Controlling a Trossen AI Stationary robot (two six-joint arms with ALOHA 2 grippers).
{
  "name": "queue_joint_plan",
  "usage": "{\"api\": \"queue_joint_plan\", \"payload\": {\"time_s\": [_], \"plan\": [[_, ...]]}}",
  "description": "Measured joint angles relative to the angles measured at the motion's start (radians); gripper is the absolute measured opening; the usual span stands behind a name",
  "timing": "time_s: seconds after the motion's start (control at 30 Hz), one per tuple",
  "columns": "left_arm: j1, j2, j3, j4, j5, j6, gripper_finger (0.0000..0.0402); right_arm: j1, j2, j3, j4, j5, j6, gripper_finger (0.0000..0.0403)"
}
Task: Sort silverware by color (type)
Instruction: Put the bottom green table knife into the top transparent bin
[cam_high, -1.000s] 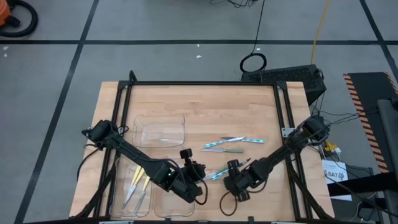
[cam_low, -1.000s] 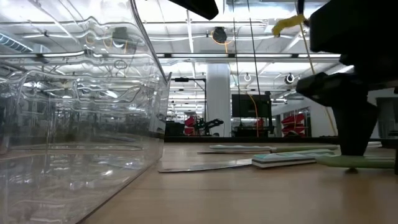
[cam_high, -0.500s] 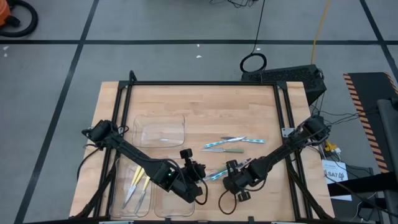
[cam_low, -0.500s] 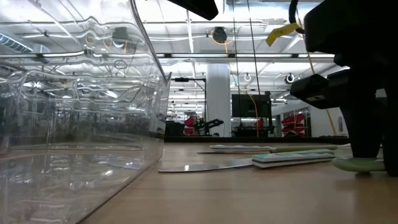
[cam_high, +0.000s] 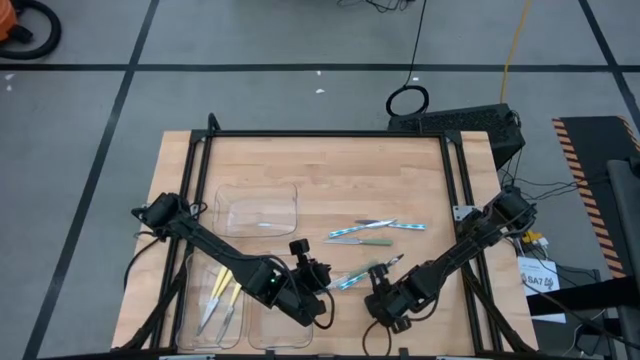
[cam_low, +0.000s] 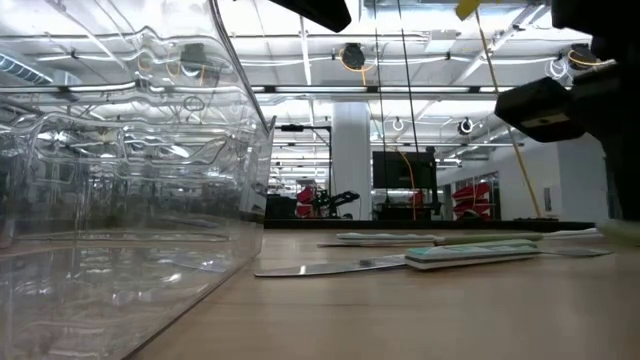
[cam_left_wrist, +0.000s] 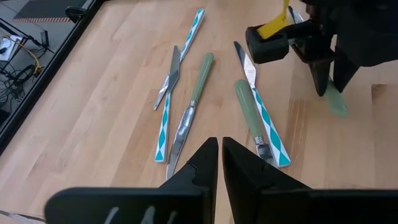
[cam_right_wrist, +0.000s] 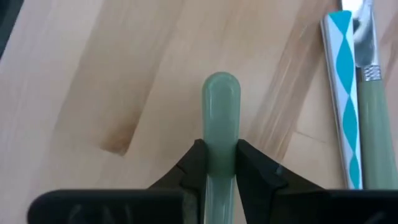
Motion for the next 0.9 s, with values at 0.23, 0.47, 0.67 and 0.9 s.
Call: {"api": "queue_joint_plan", "payload": {"time_s": [0.23, 0.47, 0.67, 0.9], "plan": [[0.0, 0.0, 0.0, 0.0, 0.0, 0.0, 0.0033, 0.0, 0.0, 0.022, -0.058, 0.078, -0.015, 0.0053], [0.0, 0.0, 0.0, 0.001, 0.007, -0.003, 0.0033, 0.021, -0.002, 0.117, -0.187, 0.243, -0.02, 0.0053], [-0.019, 0.0, 0.0, 0.078, 0.008, 0.033, 0.0033, 0.058, -0.002, 0.199, -0.305, 0.445, -0.031, 0.0053], [-0.034, 0.0, 0.0, 0.114, 0.008, 0.066, 0.0033, 0.098, -0.003, 0.255, -0.349, 0.687, -0.077, 0.0053]]}}
